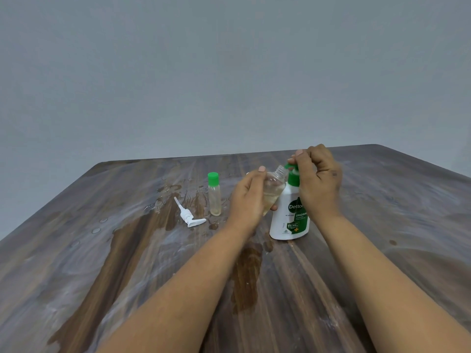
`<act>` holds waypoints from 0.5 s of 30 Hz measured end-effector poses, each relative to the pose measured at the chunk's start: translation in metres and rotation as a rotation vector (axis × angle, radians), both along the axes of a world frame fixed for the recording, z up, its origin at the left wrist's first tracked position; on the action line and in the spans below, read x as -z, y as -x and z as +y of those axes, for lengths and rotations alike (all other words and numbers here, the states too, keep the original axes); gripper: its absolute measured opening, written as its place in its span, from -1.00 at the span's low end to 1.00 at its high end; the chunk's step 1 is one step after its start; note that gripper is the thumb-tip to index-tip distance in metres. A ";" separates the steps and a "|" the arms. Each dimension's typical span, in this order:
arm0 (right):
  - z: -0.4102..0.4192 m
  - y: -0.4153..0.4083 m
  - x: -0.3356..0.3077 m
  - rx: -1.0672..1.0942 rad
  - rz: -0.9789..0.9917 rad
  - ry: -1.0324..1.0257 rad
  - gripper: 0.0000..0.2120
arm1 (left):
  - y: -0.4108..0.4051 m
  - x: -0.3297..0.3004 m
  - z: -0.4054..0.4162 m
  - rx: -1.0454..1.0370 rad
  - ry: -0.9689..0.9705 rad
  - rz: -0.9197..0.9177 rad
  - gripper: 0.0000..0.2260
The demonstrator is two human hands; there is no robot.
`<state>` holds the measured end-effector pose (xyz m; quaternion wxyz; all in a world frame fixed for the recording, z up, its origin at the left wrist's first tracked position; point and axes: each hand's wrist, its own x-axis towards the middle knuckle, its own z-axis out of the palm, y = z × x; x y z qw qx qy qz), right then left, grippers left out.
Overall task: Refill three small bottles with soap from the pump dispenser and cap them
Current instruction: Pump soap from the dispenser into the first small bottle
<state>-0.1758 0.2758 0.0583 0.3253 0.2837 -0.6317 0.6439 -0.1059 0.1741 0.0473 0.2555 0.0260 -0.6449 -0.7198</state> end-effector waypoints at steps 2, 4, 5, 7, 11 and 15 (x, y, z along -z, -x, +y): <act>0.000 0.000 0.000 0.003 0.016 0.025 -0.72 | 0.000 0.000 0.000 0.000 -0.006 0.003 -0.70; -0.001 -0.002 0.000 -0.011 0.021 0.076 -0.71 | 0.000 0.000 0.000 0.002 -0.016 0.002 -0.70; -0.001 -0.002 0.001 -0.020 0.017 0.096 -0.72 | 0.000 0.000 0.000 0.005 -0.016 0.000 -0.70; -0.002 -0.003 0.001 -0.023 0.007 0.098 -0.73 | 0.001 0.000 0.000 0.010 -0.020 0.001 -0.70; -0.001 -0.001 0.002 0.015 0.043 0.011 -0.74 | 0.000 0.000 0.000 0.006 -0.016 0.008 -0.70; -0.001 0.001 0.002 0.015 0.021 -0.005 -0.75 | -0.002 -0.001 0.001 0.002 -0.012 0.001 -0.70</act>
